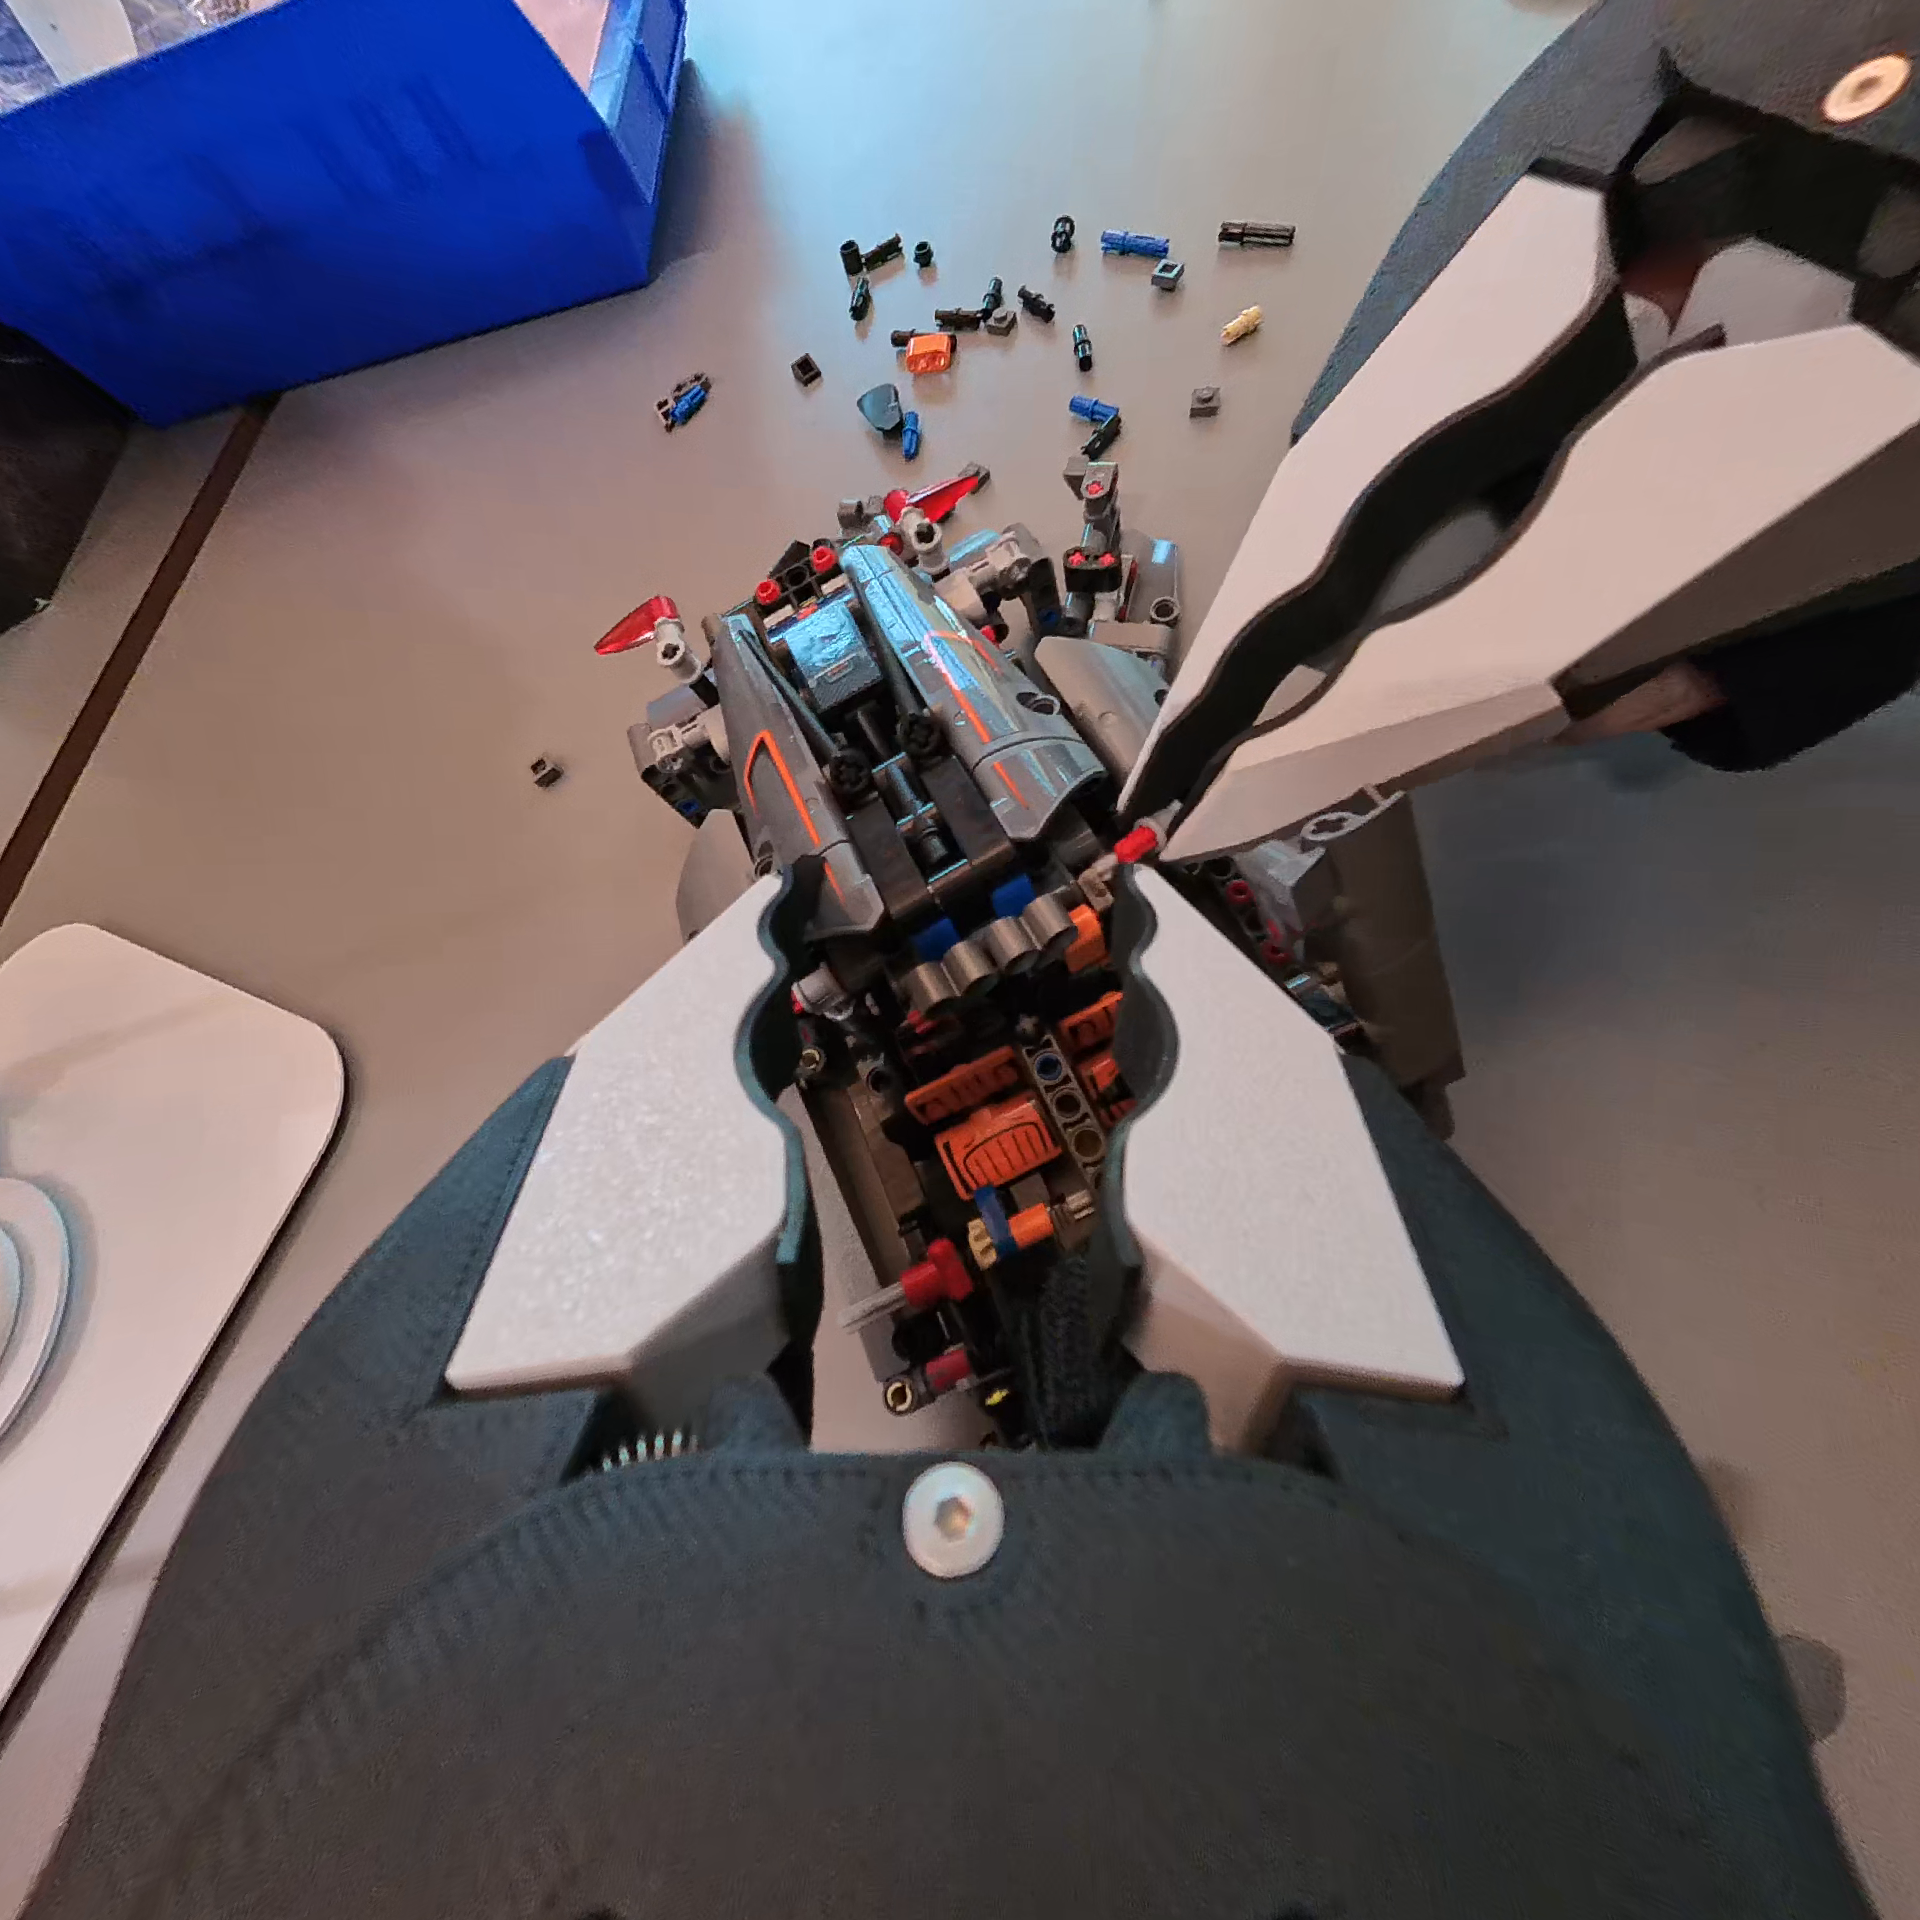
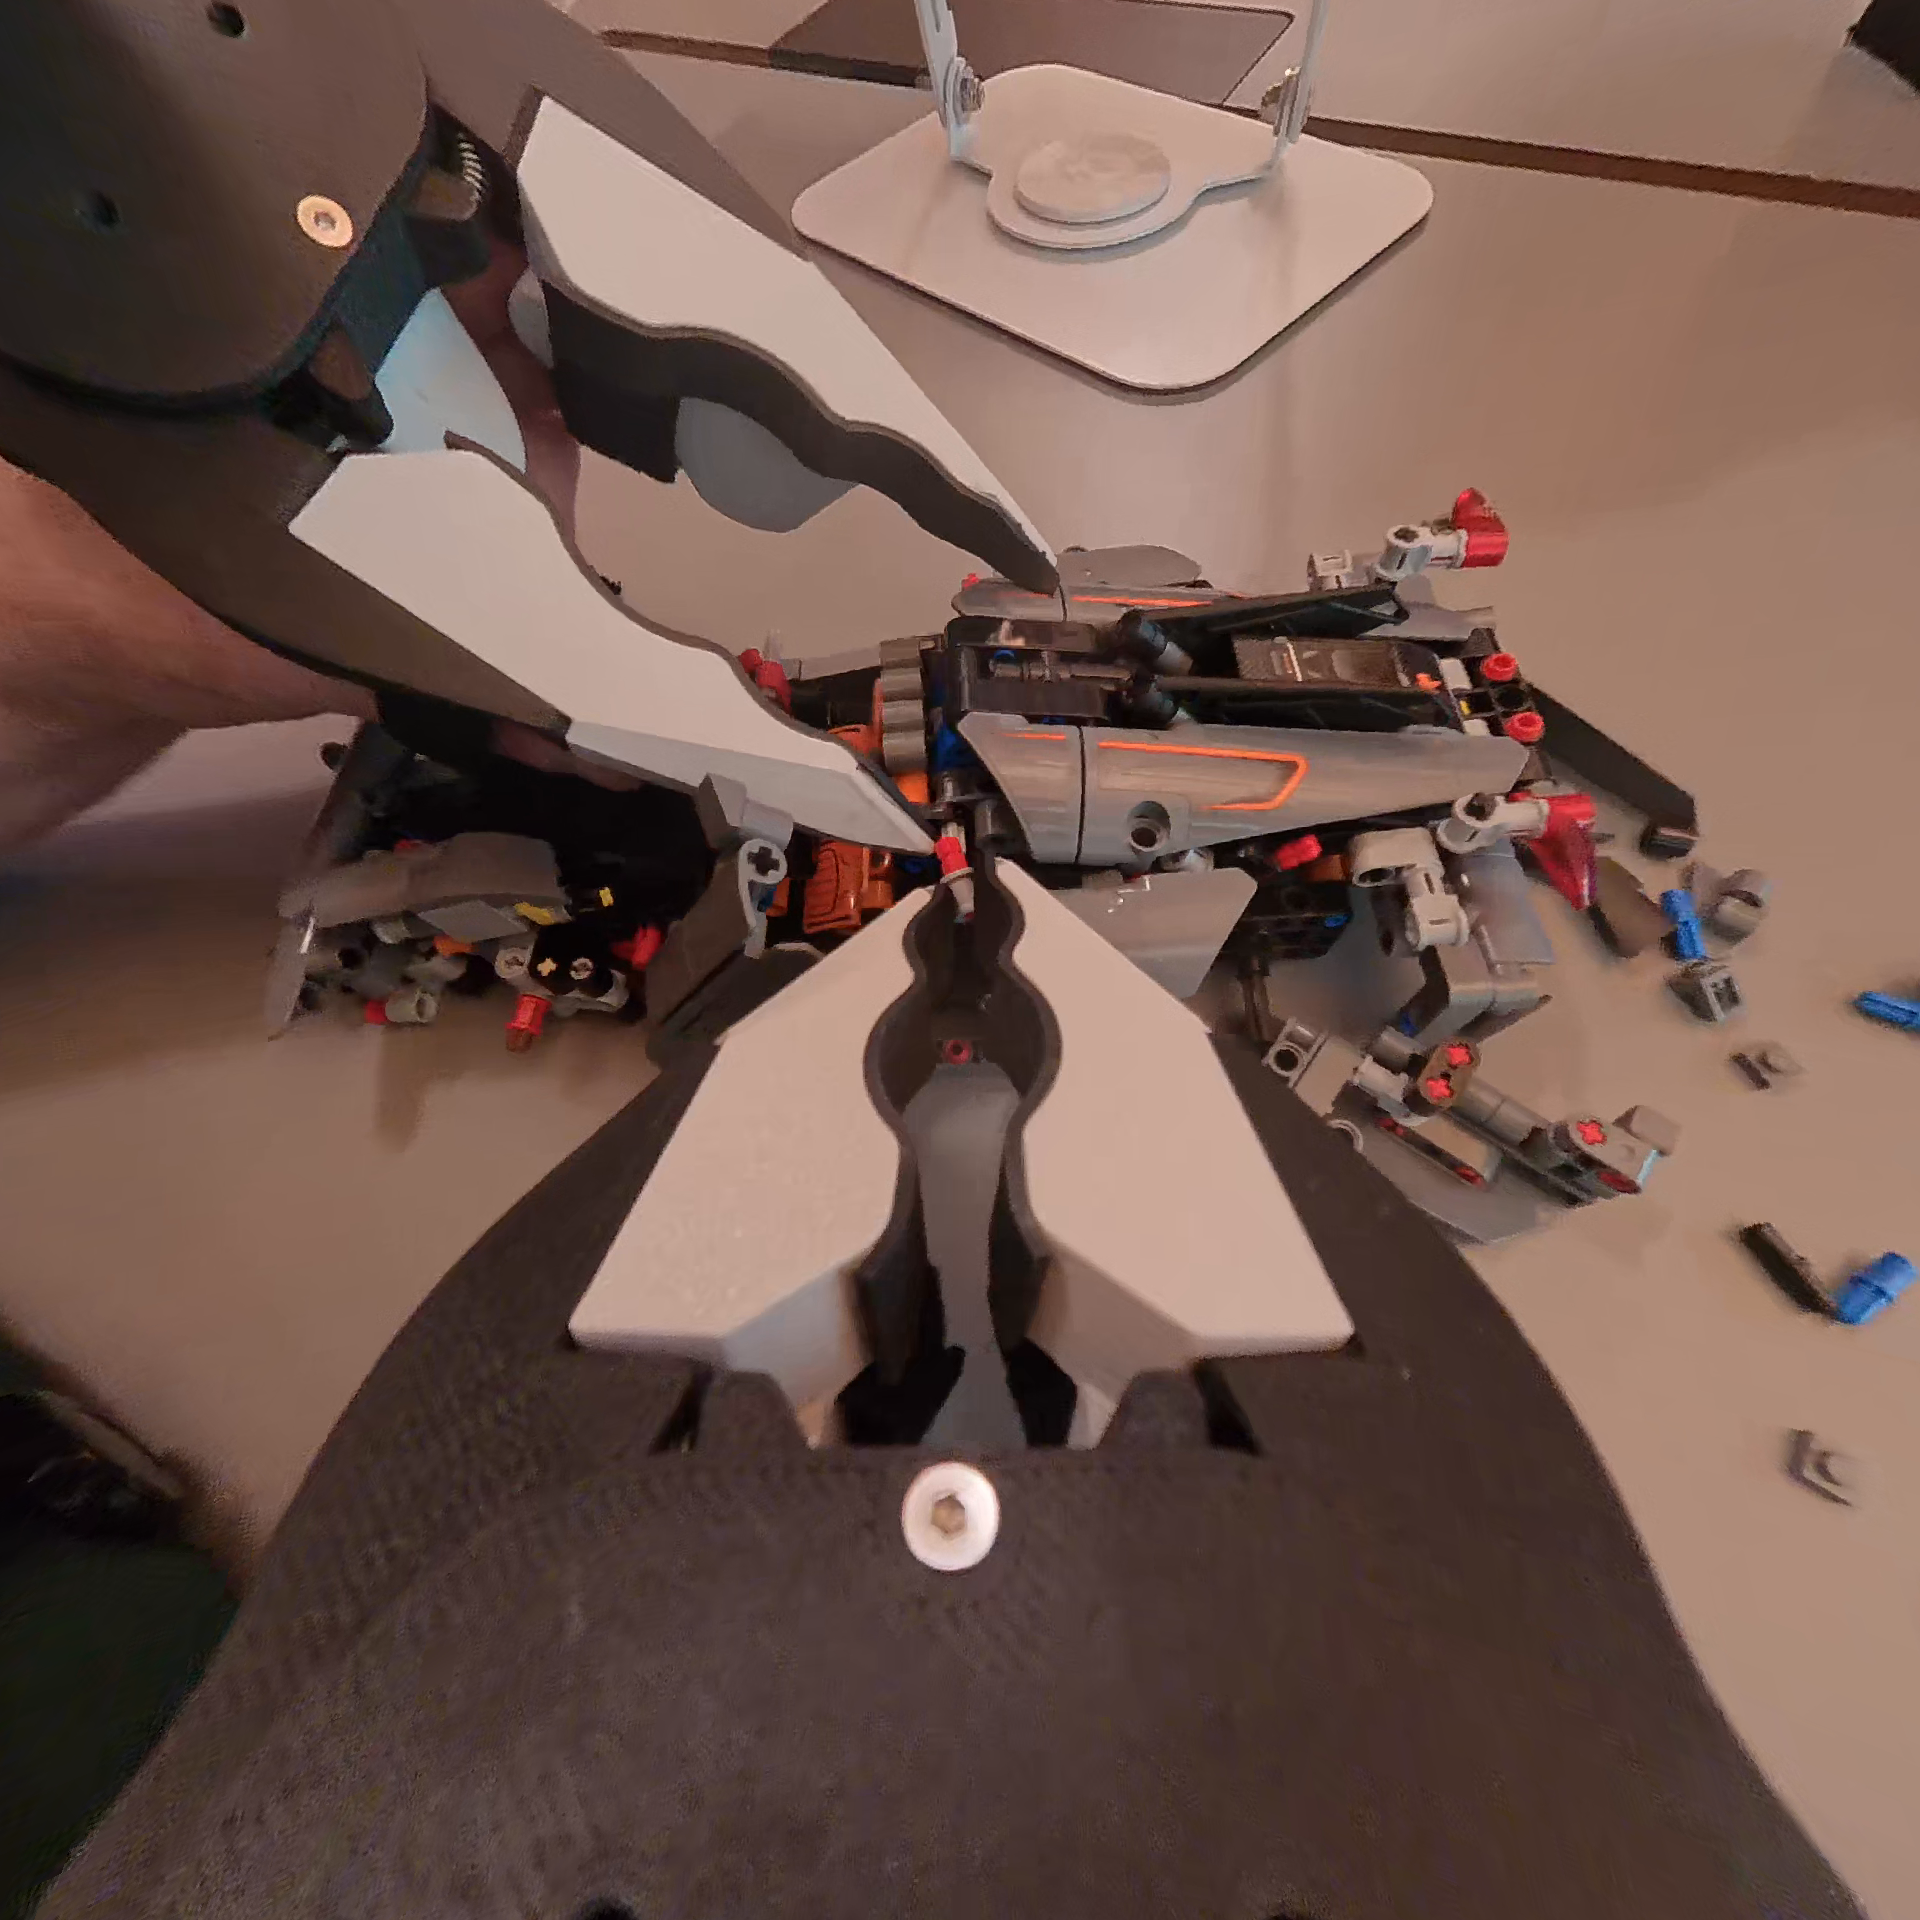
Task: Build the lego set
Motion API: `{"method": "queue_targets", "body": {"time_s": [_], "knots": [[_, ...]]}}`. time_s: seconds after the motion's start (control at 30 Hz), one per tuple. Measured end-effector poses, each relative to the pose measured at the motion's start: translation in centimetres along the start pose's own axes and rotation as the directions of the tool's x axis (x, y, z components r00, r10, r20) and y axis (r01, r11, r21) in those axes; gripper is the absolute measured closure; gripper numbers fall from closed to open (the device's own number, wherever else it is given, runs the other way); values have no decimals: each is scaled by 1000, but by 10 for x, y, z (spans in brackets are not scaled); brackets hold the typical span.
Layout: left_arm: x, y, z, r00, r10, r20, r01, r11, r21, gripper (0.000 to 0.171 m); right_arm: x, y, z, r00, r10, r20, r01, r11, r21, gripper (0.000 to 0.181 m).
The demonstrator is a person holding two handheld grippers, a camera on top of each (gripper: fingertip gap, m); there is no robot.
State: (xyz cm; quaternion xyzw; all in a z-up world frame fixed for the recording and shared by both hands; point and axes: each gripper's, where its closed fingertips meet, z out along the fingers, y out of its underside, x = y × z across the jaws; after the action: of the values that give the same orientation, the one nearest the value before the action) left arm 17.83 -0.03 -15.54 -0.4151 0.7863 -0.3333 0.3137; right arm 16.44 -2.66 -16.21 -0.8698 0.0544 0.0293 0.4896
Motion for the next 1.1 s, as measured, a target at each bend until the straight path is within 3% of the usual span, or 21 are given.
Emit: {"method": "queue_targets", "body": {"time_s": [0.3,0.7,1.1], "knots": [[3,-1,2,1000,-2,4,2,1000,-12,113,0,2,-3,999,-7,-38,7,1000,3,179],[3,-2,4,1000,-24,2,24,999,-35,111,2,3,-4,978,-174,-111,167,983,-75,178],[-5,7,-10,998,-14,-68,12,999,-38,122,18,3,-7,1000,21,4,-21,995,-100,179]]}}
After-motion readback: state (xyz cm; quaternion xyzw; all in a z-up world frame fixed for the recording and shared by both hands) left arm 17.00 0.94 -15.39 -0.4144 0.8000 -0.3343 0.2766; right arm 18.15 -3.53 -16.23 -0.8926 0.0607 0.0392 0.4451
